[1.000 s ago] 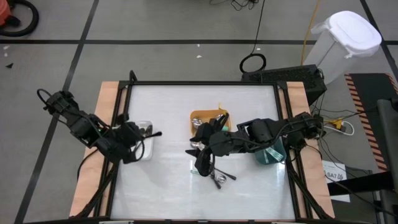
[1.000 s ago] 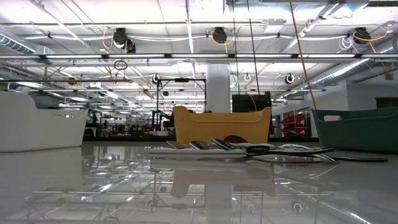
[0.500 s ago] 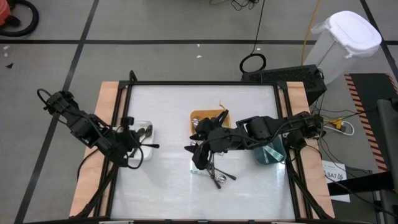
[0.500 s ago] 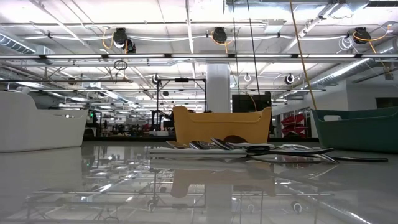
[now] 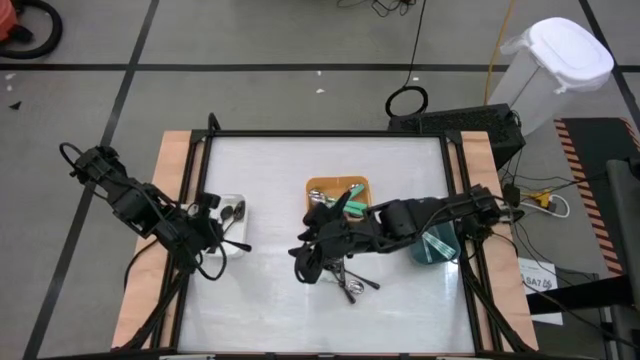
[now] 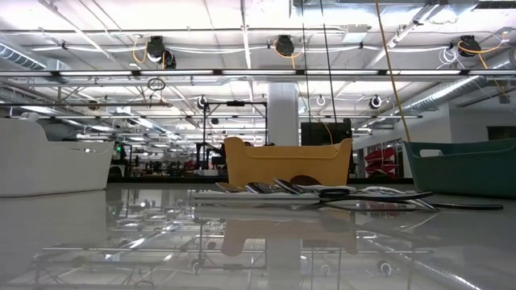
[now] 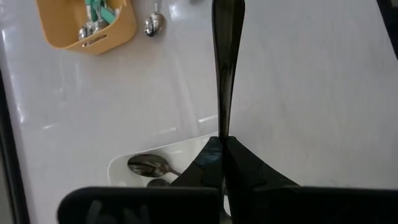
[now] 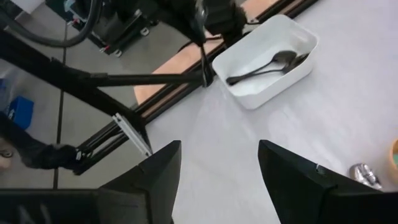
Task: Sort silverware by color (type)
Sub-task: Put the black spoon into the white bin
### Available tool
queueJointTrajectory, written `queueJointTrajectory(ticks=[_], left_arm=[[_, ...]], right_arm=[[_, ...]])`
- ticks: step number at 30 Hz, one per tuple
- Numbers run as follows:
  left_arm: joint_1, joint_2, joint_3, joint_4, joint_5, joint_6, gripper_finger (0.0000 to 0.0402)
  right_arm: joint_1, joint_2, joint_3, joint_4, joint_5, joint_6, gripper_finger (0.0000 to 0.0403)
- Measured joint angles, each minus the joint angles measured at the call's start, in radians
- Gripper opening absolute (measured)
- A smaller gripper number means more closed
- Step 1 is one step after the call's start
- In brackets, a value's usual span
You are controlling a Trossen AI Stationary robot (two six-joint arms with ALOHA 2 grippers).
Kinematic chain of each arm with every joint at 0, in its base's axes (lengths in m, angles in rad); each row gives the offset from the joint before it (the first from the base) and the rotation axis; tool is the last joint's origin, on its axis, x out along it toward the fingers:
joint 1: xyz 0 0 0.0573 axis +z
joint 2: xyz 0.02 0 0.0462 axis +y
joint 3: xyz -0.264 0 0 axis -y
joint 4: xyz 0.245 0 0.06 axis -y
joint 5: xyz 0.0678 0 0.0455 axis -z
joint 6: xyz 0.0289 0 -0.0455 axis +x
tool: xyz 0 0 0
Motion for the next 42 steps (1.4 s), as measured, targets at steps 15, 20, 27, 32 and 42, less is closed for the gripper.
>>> queueJointTrajectory(ticks=[15, 20, 27, 32, 42], left_arm=[[-0.001, 0.016, 0.000, -0.015, 0.067, 0.046, 0.0001], [-0.001, 0.023, 0.000, -0.013, 0.068, 0.111, 0.0001], [-0.001, 0.022, 0.000, -0.014, 0.067, 0.142, 0.0001], [-0.001, 0.022, 0.000, -0.007, 0.053, 0.149, 0.0001], [0.003, 0.051, 0.002, 0.060, 0.018, 0.236, 0.0001]], right_arm=[[-0.028, 0.016, 0.000, 0.038, -0.096, 0.032, 0.0208], [-0.035, 0.016, 0.000, 0.049, -0.184, 0.032, 0.0208], [-0.051, 0.018, 0.000, 0.082, -0.158, 0.097, 0.0209], [-0.078, 0.049, 0.001, 0.140, -0.235, 0.117, 0.0217], [-0.127, 0.184, 0.000, 0.275, -0.353, 0.282, 0.0233]])
